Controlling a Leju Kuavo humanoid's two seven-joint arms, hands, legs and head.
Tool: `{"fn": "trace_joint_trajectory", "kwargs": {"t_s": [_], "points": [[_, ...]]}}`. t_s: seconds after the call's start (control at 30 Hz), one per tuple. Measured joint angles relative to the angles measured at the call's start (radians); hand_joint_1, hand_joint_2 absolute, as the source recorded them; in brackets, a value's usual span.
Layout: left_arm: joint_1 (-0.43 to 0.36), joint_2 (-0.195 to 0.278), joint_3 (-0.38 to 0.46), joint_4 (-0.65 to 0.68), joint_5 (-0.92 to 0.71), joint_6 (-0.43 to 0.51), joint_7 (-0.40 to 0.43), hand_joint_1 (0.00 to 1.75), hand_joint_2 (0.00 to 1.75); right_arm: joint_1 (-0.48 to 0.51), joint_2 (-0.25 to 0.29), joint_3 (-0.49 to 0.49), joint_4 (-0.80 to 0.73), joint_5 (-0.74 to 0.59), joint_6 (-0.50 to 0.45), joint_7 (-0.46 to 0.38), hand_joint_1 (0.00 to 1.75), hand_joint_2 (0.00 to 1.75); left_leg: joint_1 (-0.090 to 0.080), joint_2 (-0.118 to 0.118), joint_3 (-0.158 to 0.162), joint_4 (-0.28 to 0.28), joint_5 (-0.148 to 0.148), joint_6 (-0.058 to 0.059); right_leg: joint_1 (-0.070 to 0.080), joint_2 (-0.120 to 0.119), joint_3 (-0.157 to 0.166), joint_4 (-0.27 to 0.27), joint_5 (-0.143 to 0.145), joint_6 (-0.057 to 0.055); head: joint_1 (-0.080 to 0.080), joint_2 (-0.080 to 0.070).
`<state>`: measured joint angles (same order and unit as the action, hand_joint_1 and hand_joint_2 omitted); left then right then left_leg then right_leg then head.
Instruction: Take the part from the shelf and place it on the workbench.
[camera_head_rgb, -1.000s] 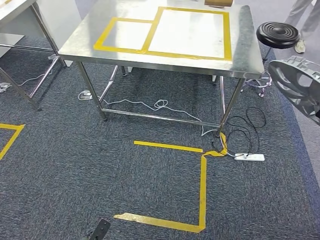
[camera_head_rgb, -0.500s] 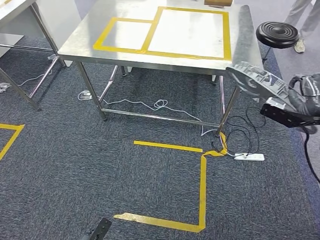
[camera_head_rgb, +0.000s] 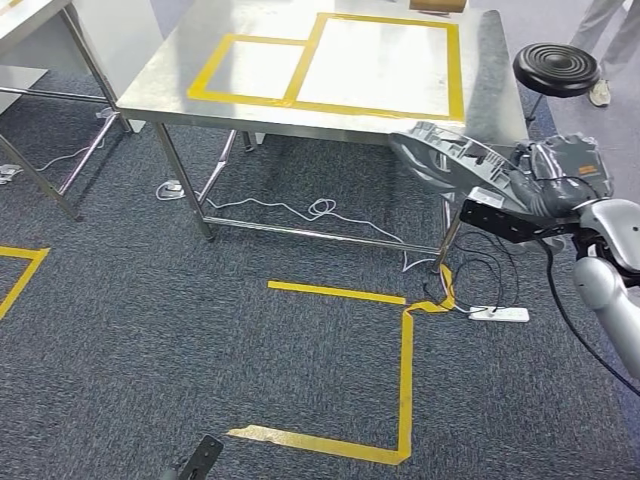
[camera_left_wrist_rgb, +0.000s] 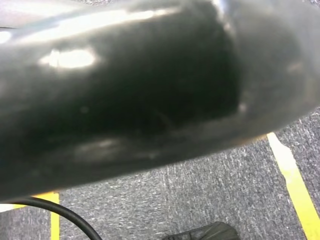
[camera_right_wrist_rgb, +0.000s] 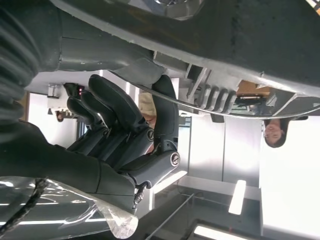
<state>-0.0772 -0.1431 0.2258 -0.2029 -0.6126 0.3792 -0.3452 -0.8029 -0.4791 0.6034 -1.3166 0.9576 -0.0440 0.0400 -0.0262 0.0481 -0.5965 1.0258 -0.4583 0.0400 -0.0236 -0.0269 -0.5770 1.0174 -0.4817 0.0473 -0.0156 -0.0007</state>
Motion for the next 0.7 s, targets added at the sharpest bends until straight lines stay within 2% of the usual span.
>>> {"fn": "trace_joint_trajectory", "kwargs": {"t_s": [0.27,0.7], "points": [[-0.003,0.004,0.000,0.000,-0.005,-0.010,0.005,0.00,0.00,-0.007,0.044,0.045,0.025,0.007,-0.001,0.003,1.75,1.75,0.000,0.000,0.000,0.000,0.000,0.000,0.000,0.000,0.000,0.000,0.000,0.000,0.000,0.000],[-0.004,0.010,-0.005,0.000,-0.003,-0.034,0.008,0.00,0.00,-0.028,0.062,0.089,0.056,0.025,-0.003,0.015,1.75,1.75,0.000,-0.001,-0.001,0.000,0.000,0.000,0.000,0.000,-0.001,0.000,0.000,0.000,0.000,0.000]]}}
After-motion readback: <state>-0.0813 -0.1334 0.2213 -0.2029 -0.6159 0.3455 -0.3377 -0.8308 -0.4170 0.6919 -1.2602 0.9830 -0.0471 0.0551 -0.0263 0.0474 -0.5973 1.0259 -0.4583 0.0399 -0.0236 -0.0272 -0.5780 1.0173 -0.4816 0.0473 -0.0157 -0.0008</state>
